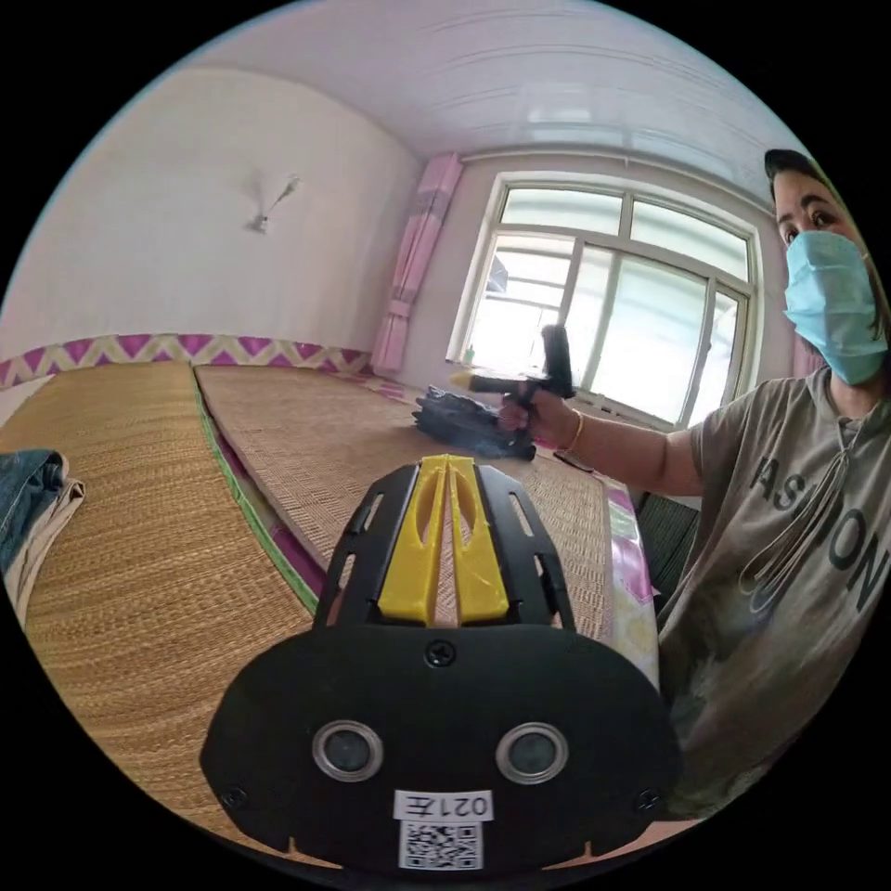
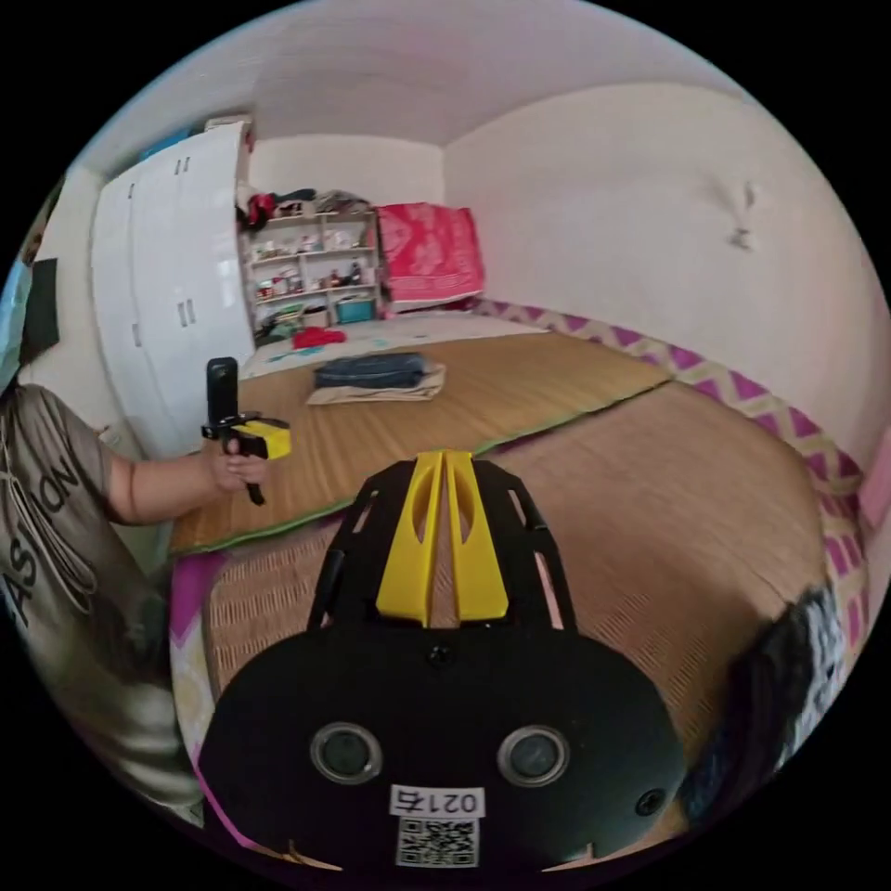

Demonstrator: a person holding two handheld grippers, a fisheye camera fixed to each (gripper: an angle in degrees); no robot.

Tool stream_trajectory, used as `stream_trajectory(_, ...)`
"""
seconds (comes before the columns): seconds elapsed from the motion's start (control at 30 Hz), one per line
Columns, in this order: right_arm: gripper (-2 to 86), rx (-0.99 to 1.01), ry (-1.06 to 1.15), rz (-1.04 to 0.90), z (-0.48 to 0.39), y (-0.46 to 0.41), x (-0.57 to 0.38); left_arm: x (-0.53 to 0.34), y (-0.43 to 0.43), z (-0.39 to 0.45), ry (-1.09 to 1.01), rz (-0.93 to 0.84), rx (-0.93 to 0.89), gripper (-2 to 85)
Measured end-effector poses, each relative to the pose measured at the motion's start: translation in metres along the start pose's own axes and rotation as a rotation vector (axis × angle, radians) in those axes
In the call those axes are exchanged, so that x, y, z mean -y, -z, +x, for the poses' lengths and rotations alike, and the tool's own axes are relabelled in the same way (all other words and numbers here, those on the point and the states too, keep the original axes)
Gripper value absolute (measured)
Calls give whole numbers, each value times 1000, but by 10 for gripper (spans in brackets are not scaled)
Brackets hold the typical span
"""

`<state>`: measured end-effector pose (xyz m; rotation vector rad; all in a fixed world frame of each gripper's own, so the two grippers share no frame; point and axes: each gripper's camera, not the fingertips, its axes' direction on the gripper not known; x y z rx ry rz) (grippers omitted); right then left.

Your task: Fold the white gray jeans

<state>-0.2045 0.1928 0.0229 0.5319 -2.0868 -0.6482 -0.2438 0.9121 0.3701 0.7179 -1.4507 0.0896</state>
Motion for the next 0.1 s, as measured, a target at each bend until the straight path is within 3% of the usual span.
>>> stream_trajectory(0.1,-7,72,133,-99,-58,-130,103,-28,24,-20,23,50,-67,-9)
